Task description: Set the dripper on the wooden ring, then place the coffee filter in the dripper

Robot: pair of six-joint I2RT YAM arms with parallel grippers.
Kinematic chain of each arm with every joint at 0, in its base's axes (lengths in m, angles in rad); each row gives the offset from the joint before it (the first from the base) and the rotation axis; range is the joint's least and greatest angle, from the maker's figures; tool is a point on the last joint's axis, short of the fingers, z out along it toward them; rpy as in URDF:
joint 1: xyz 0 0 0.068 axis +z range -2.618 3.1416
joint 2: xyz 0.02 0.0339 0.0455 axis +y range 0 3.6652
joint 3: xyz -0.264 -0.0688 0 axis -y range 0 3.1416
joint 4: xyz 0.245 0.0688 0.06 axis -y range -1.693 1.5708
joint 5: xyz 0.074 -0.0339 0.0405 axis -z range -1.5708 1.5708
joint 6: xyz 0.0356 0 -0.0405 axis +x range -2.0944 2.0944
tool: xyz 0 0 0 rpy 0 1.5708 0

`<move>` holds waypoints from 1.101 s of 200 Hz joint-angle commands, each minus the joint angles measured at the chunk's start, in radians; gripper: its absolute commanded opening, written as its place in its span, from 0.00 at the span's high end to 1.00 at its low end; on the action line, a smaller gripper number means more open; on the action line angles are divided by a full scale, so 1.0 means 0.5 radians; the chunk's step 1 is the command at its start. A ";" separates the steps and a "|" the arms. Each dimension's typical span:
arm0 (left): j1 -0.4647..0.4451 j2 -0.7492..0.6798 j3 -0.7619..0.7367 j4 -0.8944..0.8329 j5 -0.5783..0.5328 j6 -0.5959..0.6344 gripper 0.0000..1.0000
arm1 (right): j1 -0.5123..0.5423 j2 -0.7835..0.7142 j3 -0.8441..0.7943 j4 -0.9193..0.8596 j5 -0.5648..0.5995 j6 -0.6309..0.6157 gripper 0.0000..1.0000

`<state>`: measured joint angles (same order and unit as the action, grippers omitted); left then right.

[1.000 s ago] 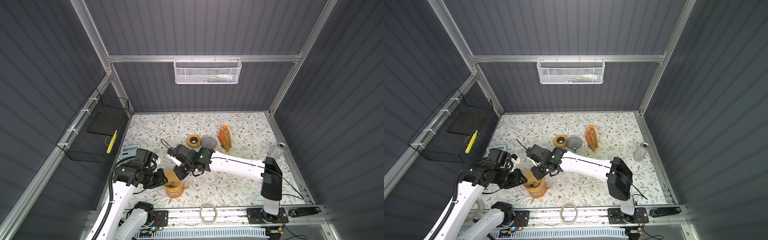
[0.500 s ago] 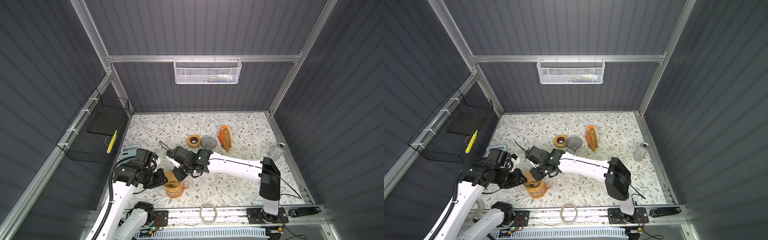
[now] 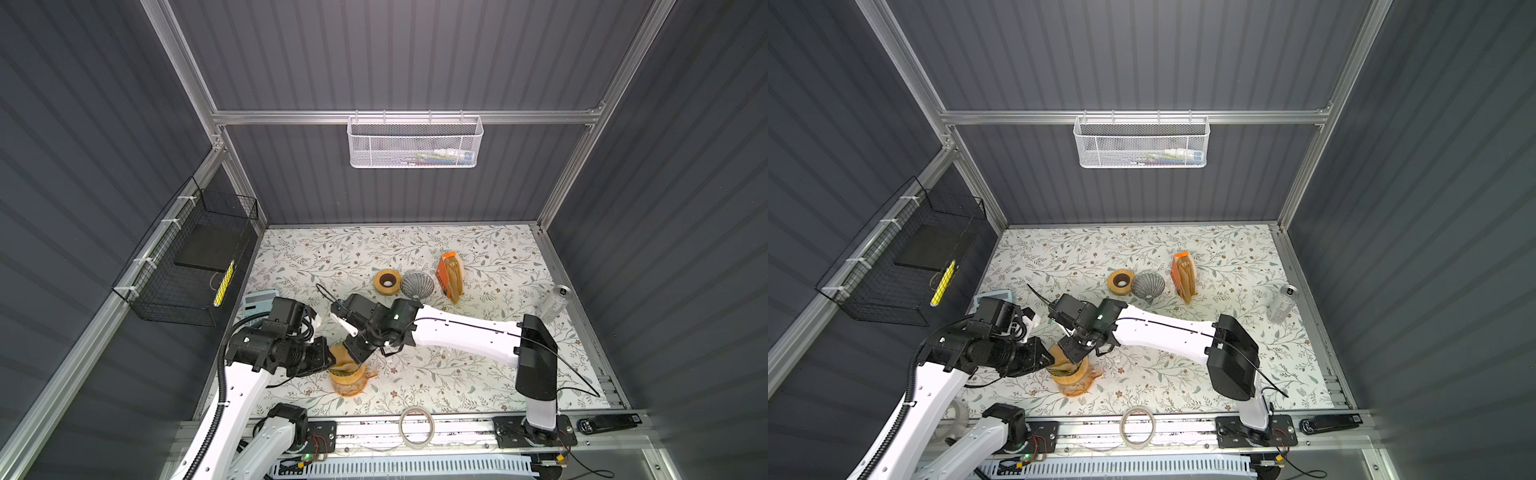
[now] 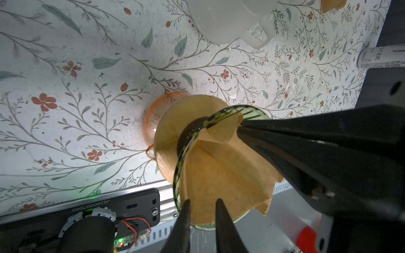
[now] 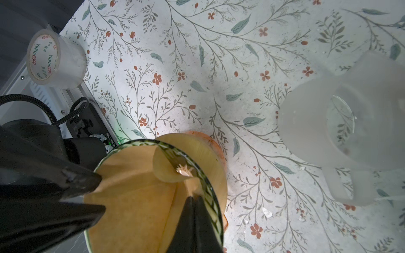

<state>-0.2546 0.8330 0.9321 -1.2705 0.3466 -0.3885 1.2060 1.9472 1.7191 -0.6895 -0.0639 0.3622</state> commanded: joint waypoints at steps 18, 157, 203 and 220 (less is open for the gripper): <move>0.000 0.002 0.094 -0.039 -0.021 0.006 0.77 | 0.000 -0.019 0.062 -0.100 0.051 -0.015 0.89; 0.000 -0.008 0.108 -0.027 -0.020 -0.011 0.78 | 0.015 -0.128 0.084 -0.098 0.057 -0.028 0.70; 0.000 -0.011 0.107 -0.024 -0.020 -0.014 0.78 | 0.016 -0.136 0.086 -0.102 0.073 -0.025 0.65; 0.000 -0.012 0.105 -0.022 -0.020 -0.015 0.78 | 0.018 -0.150 0.086 -0.102 0.079 -0.025 0.64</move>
<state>-0.2546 0.8337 0.9623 -1.2705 0.3393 -0.3889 1.2114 1.9102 1.7359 -0.7227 -0.0460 0.3553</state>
